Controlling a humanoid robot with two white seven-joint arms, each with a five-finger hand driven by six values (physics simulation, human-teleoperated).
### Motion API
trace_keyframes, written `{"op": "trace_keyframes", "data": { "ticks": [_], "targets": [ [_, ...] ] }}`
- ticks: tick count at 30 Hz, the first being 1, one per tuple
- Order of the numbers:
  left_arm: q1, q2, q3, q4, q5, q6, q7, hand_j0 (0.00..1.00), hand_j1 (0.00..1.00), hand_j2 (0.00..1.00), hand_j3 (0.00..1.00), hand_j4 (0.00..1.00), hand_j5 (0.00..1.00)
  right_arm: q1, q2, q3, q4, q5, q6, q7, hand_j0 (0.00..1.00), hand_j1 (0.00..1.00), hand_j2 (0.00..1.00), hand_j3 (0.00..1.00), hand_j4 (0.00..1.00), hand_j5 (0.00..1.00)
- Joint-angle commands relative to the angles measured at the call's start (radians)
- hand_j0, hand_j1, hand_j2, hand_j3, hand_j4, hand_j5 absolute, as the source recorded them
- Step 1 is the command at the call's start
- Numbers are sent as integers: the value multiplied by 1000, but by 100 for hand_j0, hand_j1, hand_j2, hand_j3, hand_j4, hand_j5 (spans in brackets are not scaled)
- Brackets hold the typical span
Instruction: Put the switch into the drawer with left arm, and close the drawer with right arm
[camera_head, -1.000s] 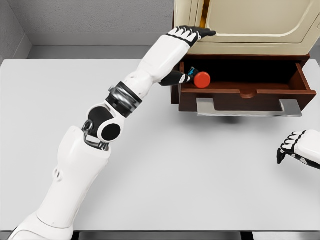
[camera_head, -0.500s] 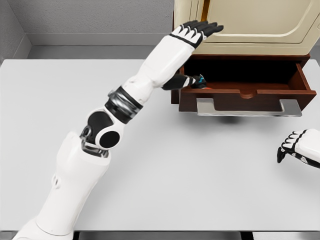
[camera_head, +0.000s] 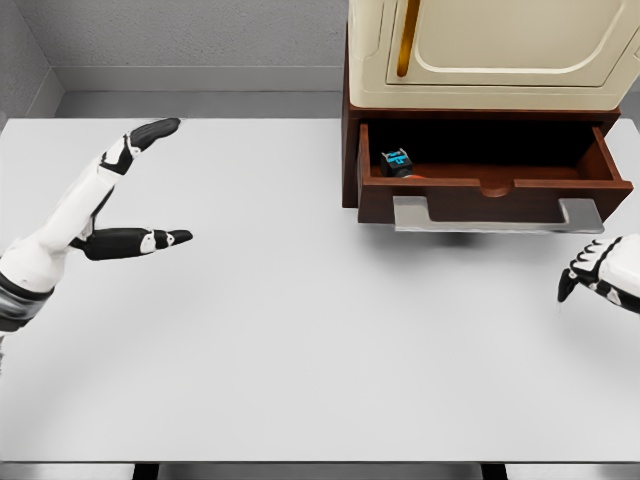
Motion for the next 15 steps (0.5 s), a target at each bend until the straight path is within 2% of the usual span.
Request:
{"op": "trace_keyframes", "data": {
  "ticks": [1,2,3,4,6,10,15],
  "targets": [
    [9,77,33,66,31,-10,-17,100,100,100,100,100,100,-2,-1,2,0,-17,0,-3,36,36,36,36,36,36],
    [25,77,37,131,21,-10,-60,100,100,100,100,100,100,-5,-1,2,0,-17,0,-5,36,36,36,36,36,36],
    [25,75,39,197,21,-10,-138,100,100,100,100,100,100,-9,-1,2,0,-17,0,-3,36,36,36,36,36,36],
    [26,74,65,304,21,-10,-262,100,100,100,100,100,100,-11,0,2,-2,-17,0,-2,36,36,36,36,36,36],
    [25,70,109,424,27,-10,-356,100,100,100,100,100,100,-12,2,3,-2,-14,0,3,36,36,36,36,36,36],
    [28,54,168,445,48,-10,-369,100,100,100,100,100,100,-28,13,3,-2,-14,0,0,36,36,36,36,36,36],
    [37,54,171,452,83,-10,-367,100,100,100,100,100,100,-40,19,3,-2,-17,0,-6,36,36,36,36,36,36]
  ]
}}
